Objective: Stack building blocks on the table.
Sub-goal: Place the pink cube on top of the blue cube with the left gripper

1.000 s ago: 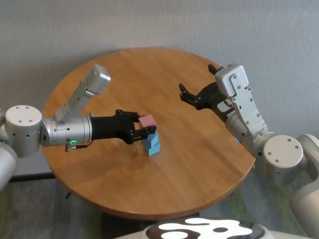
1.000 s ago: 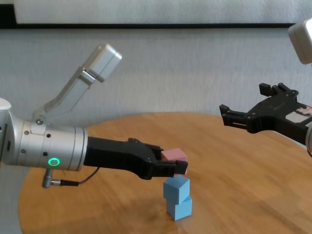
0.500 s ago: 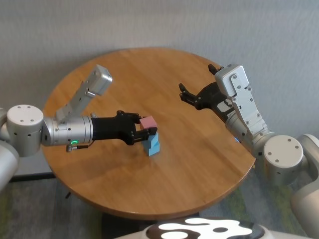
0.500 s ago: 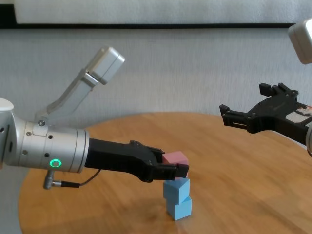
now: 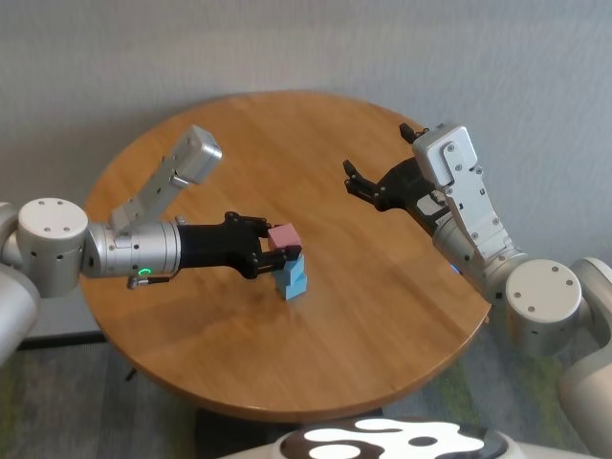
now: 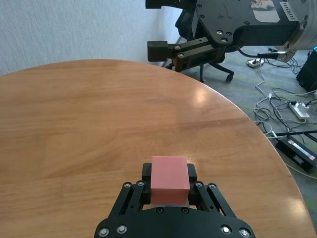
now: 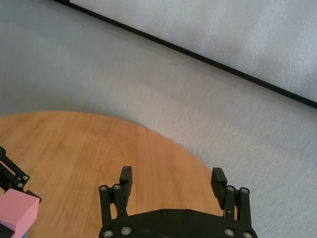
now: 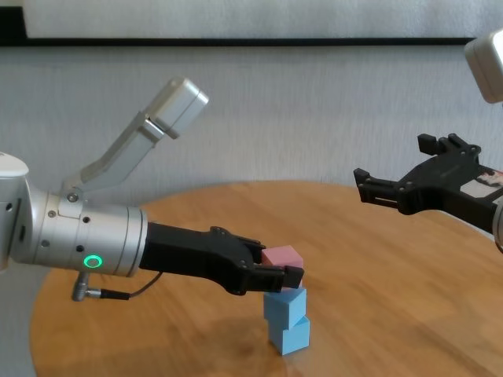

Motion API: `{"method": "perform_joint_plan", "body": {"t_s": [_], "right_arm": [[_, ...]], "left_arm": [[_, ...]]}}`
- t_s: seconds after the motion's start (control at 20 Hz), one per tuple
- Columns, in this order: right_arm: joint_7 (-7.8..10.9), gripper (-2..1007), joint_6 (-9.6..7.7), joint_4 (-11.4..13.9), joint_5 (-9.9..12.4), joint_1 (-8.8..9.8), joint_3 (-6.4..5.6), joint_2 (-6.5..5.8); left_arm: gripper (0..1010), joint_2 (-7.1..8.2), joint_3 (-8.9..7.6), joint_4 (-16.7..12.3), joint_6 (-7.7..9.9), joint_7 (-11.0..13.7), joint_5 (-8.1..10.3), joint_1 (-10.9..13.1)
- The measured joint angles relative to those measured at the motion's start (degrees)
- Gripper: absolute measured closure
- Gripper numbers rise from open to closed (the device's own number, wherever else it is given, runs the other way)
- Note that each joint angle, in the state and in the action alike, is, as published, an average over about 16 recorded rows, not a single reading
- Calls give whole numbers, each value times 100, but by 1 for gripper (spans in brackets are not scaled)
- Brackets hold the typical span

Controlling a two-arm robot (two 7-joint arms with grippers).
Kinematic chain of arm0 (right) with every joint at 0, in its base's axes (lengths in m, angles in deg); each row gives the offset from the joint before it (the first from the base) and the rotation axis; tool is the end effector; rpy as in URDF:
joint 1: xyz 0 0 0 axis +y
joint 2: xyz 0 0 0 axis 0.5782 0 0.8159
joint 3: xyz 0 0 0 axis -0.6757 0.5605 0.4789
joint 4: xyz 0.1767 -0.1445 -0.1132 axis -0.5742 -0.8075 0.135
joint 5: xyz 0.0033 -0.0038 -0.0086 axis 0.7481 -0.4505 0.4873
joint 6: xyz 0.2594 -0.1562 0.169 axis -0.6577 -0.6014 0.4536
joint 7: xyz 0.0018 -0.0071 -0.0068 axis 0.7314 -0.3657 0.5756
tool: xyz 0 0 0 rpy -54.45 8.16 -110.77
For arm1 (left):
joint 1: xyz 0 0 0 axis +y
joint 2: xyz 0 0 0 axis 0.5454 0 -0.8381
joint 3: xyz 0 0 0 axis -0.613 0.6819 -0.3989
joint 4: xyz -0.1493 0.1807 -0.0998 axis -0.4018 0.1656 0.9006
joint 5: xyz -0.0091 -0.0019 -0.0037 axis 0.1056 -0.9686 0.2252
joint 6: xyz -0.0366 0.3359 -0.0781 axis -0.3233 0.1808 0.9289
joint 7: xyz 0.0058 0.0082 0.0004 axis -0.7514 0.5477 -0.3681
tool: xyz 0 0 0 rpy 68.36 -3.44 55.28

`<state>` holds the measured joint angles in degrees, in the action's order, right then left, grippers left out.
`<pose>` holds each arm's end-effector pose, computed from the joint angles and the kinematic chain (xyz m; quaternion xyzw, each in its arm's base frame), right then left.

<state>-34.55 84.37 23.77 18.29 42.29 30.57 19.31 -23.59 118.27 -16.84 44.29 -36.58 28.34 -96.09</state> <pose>0.4078 0.0269 -0.2492 -0.1181 -0.1474 -0.5324 0.8251 0.4924 -0.0184 -0.2650 0.1659 0.0349 0.1626 0.9720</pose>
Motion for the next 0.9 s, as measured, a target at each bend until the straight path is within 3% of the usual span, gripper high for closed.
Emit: {"method": "perform_joint_plan", "body": {"t_s": [0.9], "right_arm": [[0, 0, 0, 0, 0, 0, 0, 0]], "left_arm": [[609, -71, 10, 74, 4, 99, 42, -41]]}}
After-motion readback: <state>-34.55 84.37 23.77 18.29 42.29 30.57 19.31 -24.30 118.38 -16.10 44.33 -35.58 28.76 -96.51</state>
